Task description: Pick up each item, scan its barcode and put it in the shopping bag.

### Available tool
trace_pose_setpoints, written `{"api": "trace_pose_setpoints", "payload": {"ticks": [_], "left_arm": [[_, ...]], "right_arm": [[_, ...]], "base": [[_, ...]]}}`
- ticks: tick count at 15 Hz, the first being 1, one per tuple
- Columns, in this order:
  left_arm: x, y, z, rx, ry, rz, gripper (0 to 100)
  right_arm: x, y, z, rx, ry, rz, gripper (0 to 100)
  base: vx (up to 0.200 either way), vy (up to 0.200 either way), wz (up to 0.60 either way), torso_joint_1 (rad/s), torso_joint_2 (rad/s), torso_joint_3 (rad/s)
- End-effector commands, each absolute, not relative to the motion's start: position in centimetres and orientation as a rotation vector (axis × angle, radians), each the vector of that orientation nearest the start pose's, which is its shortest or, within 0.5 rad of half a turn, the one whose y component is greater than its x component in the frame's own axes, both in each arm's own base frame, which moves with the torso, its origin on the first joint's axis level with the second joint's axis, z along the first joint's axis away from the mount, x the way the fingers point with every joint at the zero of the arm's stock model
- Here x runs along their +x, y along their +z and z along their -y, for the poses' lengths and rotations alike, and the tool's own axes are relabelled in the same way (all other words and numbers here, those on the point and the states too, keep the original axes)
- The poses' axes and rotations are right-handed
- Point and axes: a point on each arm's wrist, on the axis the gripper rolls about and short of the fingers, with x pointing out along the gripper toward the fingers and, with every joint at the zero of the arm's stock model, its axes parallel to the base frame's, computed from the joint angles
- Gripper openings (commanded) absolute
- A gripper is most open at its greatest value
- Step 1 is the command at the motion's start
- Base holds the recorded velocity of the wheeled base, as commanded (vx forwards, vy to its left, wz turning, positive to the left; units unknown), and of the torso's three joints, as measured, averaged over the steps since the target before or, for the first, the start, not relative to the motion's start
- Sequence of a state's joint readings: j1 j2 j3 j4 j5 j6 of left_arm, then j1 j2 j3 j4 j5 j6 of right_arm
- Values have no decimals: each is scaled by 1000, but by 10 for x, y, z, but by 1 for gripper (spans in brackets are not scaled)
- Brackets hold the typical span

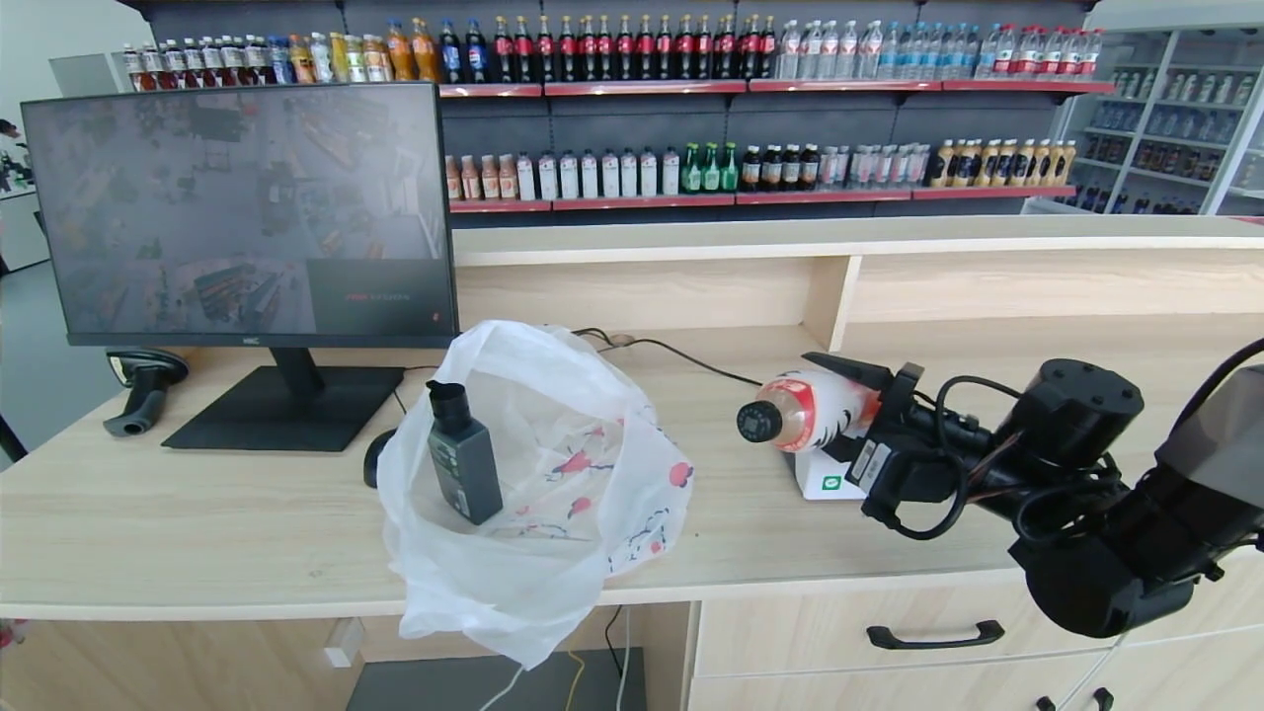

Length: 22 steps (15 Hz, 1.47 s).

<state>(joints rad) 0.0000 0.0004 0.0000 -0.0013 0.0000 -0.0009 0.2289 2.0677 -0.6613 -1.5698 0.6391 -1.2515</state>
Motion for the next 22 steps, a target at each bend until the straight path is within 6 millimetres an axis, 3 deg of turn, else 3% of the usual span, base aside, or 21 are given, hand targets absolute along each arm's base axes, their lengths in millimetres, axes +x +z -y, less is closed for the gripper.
{"api": "trace_pose_setpoints", "payload": {"ticks": [1,7,9,12,17,22], "left_arm": [[-23,76,0,-2,0,2,100],[-23,76,0,-2,0,2,100],[-23,76,0,0,0,2,100],[-23,76,0,-2,0,2,100],[-23,76,0,-2,0,2,100],[-23,76,0,-2,0,2,100]], "right_arm": [[331,120,-91,-1196,647,687,0],[326,119,-96,-1189,666,686,0],[321,121,-107,-1138,704,692,0],[310,144,-112,-1057,661,698,0],[277,189,-131,-844,523,687,0],[266,213,-132,-621,430,653,0]], "base": [[0,0,0,0,0,0],[0,0,0,0,0,0],[0,0,0,0,0,0],[0,0,0,0,0,0],[0,0,0,0,0,0],[0,0,0,0,0,0]]}}
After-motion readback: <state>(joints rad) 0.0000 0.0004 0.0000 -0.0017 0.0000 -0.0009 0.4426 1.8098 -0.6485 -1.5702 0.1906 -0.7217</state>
